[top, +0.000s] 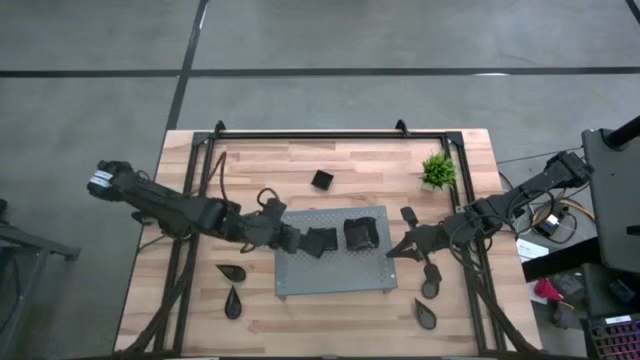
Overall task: Pick & Place Mini shaped plates
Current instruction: Stack the square plate on top of the square plate on the shelf
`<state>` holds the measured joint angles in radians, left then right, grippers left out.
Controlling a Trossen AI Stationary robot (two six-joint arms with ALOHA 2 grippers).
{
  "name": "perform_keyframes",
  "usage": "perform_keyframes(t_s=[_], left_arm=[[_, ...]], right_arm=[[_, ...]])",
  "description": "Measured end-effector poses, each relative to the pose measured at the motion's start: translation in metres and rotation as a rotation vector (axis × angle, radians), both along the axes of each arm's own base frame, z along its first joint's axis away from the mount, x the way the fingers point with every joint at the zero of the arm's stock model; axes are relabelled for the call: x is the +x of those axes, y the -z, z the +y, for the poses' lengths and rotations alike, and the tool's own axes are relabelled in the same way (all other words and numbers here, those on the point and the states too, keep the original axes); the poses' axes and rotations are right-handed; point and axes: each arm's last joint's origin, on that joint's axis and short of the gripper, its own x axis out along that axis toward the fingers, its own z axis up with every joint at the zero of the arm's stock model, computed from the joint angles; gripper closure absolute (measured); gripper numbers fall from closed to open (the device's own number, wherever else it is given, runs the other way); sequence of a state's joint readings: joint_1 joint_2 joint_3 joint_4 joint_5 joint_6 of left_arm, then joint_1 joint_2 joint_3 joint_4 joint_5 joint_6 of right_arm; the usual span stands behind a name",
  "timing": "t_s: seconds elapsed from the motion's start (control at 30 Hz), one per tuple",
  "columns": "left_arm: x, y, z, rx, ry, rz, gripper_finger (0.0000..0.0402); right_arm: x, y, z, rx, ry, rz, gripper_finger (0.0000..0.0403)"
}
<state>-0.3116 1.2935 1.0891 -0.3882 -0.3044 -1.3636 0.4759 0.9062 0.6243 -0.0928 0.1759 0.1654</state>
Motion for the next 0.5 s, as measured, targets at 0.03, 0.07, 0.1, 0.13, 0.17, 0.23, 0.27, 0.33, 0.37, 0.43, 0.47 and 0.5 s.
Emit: perform_keyframes(t_s=[0.03,0.07,0.1,0.13,0.17,0.23,0.27,0.33,0.37,0.43,0.47,0.5], left_arm=[[-0.002,-0.002,0.002,0.009,0.028,0.027,0.0401],[-0.002,-0.005,0.005,0.028,0.044,0.048,0.0401],[-0.003,-0.009,0.007,0.054,0.058,0.061,0.0401],[-0.004,-0.014,0.008,0.088,0.085,0.07,0.0401],[-0.005,-0.019,0.01,0.128,0.115,0.077,0.0401],[-0.006,-0.028,0.015,0.204,0.176,0.1,0.0401],[-0.007,-0.031,0.018,0.241,0.193,0.11,0.0401],[-0.008,-0.04,0.025,0.316,0.239,0.122,0.0401],[-0.008,-0.044,0.028,0.351,0.257,0.121,0.0401],[-0.006,-0.049,0.033,0.417,0.301,0.116,0.0401],[-0.005,-0.05,0.035,0.442,0.332,0.113,0.0401],[-0.004,-0.049,0.038,0.465,0.366,0.114,0.0401]], right_arm=[[0.0,0.0,0.0,0.0,0.0,0.0,0.0394],[0.0,0.0,0.0,0.0,0.0,0.0,0.0394],[0.0,0.0,0.0,0.0,0.0,-0.001,0.0394],[0.0,0.0,0.0,0.0,0.0,0.0,0.0394],[0.0,0.0,0.0,0.0,0.0,0.0,0.0394],[0.0,0.0,0.0,0.0,0.0,-0.001,0.0394],[0.0,0.0,0.0,0.0,0.0,-0.001,0.0394],[0.0,0.0,0.0,0.0,0.0,0.0,0.0394],[0.0,0.0,0.0,0.0,0.0,-0.001,0.0394],[0.0,0.0,0.0,0.0,0.001,-0.001,0.0394],[0.0,0.0,0.0,0.0,0.002,-0.001,0.0394],[0.0,0.0,0.0,-0.001,0.002,0.0,0.0394]])
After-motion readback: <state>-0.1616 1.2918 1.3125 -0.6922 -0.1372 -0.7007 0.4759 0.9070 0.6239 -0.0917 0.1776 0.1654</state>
